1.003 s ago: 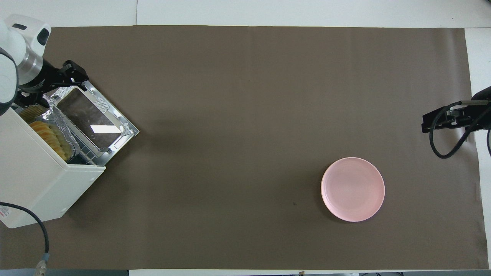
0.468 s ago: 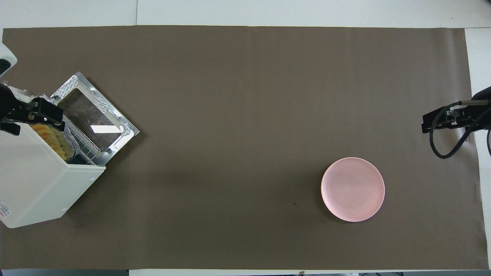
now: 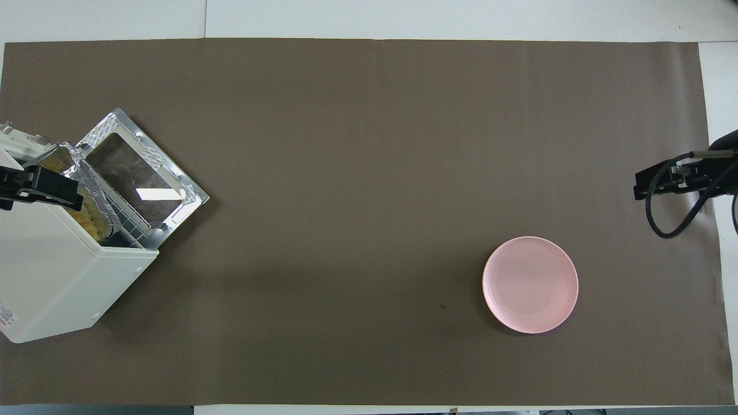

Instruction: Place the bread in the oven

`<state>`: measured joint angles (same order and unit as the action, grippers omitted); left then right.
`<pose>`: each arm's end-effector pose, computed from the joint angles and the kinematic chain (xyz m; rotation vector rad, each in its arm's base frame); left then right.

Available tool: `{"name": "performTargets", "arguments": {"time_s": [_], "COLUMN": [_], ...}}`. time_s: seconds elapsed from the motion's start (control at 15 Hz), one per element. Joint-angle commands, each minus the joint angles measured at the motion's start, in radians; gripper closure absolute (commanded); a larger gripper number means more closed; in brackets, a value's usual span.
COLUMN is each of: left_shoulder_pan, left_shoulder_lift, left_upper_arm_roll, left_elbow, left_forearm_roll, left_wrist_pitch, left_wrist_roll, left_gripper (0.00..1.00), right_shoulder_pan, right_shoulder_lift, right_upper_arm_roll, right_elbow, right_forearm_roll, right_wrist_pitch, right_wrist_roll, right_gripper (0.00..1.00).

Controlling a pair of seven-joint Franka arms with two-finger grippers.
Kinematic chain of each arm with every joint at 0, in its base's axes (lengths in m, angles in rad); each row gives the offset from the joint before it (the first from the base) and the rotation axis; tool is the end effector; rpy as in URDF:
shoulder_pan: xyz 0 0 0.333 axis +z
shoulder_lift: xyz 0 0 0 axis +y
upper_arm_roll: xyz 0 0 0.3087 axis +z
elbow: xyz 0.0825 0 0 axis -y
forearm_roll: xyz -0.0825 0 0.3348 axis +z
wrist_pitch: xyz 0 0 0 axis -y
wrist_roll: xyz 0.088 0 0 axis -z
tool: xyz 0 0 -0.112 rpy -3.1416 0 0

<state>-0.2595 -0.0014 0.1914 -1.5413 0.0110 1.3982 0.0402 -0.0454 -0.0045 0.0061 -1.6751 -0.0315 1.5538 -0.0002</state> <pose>0.4844 -0.0316 0.6113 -3.1166 0.1672 0.2213 0.4963 -0.0231 0.5694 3.1065 -0.0587 -0.1826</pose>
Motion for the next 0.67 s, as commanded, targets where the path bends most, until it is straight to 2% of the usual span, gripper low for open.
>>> {"name": "performTargets", "arguments": {"time_s": [0.0,0.6], "left_shoulder_pan": [0.048,0.100], "left_shoulder_lift": [-0.015,-0.006], "left_upper_arm_roll": [-0.050,-0.063], "left_elbow": [-0.010,-0.013], "left_forearm_roll": [0.009,-0.011], "left_wrist_pitch": [0.015,0.033], "left_wrist_roll": [0.026,0.037], "left_gripper": [0.00,0.00], "right_shoulder_pan": [-0.007,-0.007], "right_shoulder_lift": [-0.022,-0.022], "right_upper_arm_roll": [0.006,0.006], "right_elbow": [-0.021,-0.021], "right_forearm_roll": [-0.015,-0.015], "right_wrist_pitch": [-0.005,-0.005], "right_wrist_roll": [-0.014,-0.014], "right_gripper": [0.00,0.00]}}
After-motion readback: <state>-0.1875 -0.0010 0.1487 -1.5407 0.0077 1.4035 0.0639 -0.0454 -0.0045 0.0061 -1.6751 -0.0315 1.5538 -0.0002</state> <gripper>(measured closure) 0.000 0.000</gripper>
